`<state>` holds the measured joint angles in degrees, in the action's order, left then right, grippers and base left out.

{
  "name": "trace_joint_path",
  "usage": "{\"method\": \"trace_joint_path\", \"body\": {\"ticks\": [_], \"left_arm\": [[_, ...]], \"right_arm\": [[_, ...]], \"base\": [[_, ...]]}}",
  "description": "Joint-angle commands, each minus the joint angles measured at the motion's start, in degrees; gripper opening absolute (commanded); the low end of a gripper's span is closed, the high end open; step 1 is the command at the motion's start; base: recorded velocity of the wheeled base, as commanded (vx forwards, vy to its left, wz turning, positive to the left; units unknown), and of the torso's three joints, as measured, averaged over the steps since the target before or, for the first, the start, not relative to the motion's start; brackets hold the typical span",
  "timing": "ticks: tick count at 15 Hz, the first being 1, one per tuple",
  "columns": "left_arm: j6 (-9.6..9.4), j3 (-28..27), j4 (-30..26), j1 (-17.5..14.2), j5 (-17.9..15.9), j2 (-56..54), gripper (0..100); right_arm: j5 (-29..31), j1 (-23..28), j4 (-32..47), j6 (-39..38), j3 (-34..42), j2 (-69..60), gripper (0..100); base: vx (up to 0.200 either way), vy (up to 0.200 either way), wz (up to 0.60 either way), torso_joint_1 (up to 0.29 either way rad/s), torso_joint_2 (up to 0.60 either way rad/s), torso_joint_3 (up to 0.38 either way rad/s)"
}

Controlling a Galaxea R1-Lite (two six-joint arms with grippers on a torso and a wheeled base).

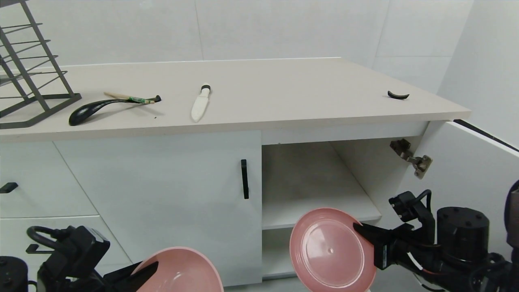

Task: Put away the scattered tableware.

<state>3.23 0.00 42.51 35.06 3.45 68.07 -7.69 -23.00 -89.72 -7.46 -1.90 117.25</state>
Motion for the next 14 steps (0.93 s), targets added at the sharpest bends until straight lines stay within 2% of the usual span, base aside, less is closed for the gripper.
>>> {"method": "trace_joint_path", "body": {"ticks": [1, 2, 4, 6, 9, 10, 12, 14], "left_arm": [[-0.07, 0.00, 0.29, 1.06, 0.07, -0.84, 0], [0.02, 0.00, -0.15, 1.59, -0.02, -1.98, 0], [-0.07, 0.00, -1.02, 0.36, -0.02, -3.21, 0], [-0.15, 0.00, -0.94, 0.45, -0.11, -3.91, 0], [-0.24, 0.00, -0.58, 1.41, -0.11, -5.67, 0], [-0.68, 0.00, -1.11, 1.50, -0.11, -6.02, 0], [-2.88, 0.00, -4.89, 0.27, -0.55, -8.48, 0], [-4.37, 0.00, -5.24, 0.71, -0.46, -8.57, 0]], "right_arm": [[0.05, 0.86, -0.28, -0.36, -4.16, 4.39, 0], [0.05, 1.21, -0.28, -0.45, -6.10, 4.92, 0], [0.13, 1.12, -0.28, -1.59, -9.44, 7.12, 0], [0.13, 0.68, -0.28, -3.61, -9.88, 8.35, 0], [0.22, 3.40, -0.28, -4.49, -12.16, 12.13, 0], [0.22, 3.67, -0.28, -5.37, -13.22, 12.74, 0], [0.31, 3.23, -0.28, -10.64, -16.12, 13.27, 0], [0.40, 3.14, -0.28, -12.93, -18.31, 14.59, 0]], "base": [[0.000, 0.000, 0.00, 0.000, 0.00, 0.000], [0.000, 0.000, 0.00, 0.000, 0.00, 0.000], [0.100, 0.000, 0.00, 0.001, 0.00, 0.001], [0.000, 0.000, 0.00, 0.000, 0.00, 0.000], [0.000, 0.000, 0.00, 0.000, 0.00, 0.000], [0.000, 0.000, 0.00, 0.000, 0.00, 0.000], [0.200, 0.000, 0.00, 0.005, 0.00, 0.005], [0.100, 0.000, 0.00, -0.004, 0.00, 0.004]]}}
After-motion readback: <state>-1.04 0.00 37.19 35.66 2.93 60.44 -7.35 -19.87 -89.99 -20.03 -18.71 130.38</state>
